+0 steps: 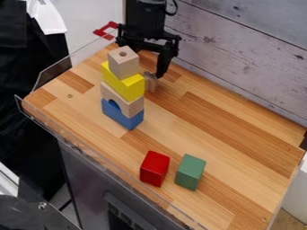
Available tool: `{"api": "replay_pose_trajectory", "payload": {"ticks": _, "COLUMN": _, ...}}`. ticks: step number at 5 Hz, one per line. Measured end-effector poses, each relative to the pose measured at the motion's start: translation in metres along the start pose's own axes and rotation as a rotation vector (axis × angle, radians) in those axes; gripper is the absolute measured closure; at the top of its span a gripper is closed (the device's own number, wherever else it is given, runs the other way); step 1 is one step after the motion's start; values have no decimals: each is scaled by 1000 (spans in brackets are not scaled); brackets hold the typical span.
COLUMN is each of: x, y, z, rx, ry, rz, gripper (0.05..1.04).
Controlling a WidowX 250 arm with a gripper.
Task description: Put the plus on top of the green block
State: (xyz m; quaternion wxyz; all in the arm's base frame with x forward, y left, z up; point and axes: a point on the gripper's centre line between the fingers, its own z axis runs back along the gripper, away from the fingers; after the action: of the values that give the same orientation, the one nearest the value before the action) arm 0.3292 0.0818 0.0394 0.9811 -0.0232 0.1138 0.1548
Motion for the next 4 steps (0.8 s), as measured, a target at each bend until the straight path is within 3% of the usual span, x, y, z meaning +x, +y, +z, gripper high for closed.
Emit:
{"api": "replay_pose_trajectory", "payload": {"ticks": 3, "x": 0, "y": 1, "z": -16, "rx": 7, "ry": 44, "rz": 23, "gripper": 115}}
{"api": "replay_pose_trajectory", "payload": {"ticks": 4, "x": 2, "y": 2, "z": -19, "rx": 10, "ry": 36, "rz": 36, "gripper": 389}}
